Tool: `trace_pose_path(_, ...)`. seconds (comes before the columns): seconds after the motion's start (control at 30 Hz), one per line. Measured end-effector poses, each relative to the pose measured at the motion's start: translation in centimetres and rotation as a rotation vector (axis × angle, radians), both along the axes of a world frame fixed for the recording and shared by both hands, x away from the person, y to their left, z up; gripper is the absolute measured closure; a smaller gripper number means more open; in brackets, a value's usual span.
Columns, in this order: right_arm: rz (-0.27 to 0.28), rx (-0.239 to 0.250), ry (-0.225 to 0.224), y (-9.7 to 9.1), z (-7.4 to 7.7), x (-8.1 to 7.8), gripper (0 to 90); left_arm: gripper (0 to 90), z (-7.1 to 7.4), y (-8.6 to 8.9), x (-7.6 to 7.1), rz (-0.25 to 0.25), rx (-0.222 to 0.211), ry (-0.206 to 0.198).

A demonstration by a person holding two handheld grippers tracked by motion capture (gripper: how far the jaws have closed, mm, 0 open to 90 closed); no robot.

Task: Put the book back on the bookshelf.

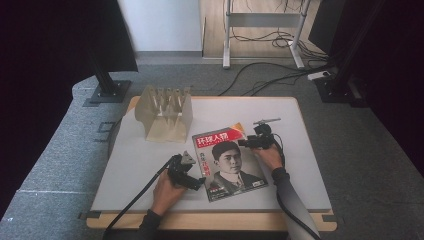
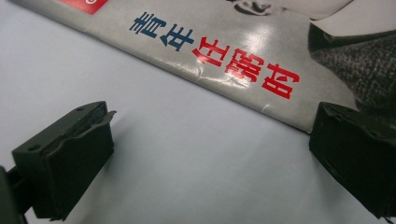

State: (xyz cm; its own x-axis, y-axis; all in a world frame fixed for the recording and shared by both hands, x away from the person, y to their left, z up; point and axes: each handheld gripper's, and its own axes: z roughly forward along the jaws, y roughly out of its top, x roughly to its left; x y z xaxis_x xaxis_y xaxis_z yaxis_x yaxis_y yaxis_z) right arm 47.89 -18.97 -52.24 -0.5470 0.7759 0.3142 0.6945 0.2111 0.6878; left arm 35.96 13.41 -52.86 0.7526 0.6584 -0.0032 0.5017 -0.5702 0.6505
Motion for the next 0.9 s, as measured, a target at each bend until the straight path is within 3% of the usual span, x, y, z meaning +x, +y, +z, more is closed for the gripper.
trace_pose_path(0.27, 0.001, 0.028, 0.016, -0.4, 0.1, -1.0, 41.7, 0.0, 0.0, 0.0, 0.0, 0.003, 0.0, 0.001)
trace_pose_path(0.37, 0.032, 0.067, 0.032, -0.6, 0.2, -1.5, 45.7, 0.0, 0.0, 0.0, 0.0, 0.003, 0.0, 0.001)
trace_pose_path(0.47, 0.037, 0.04, 0.016, -0.3, 0.5, -1.4, 47.8, 0.0, 0.0, 0.0, 0.0, 0.003, 0.0, 0.001)
trace_pose_path(0.7, 0.049, -0.018, 0.005, 0.8, 0.5, 0.3, 50.8, 0.0, 0.0, 0.0, 0.0, 0.003, 0.0, 0.0)
trace_pose_path(0.9, 0.06, -0.016, -0.003, 1.2, 0.5, 1.3, 60.8, 0.0, 0.0, 0.0, 0.0, 0.004, 0.0, 0.0)
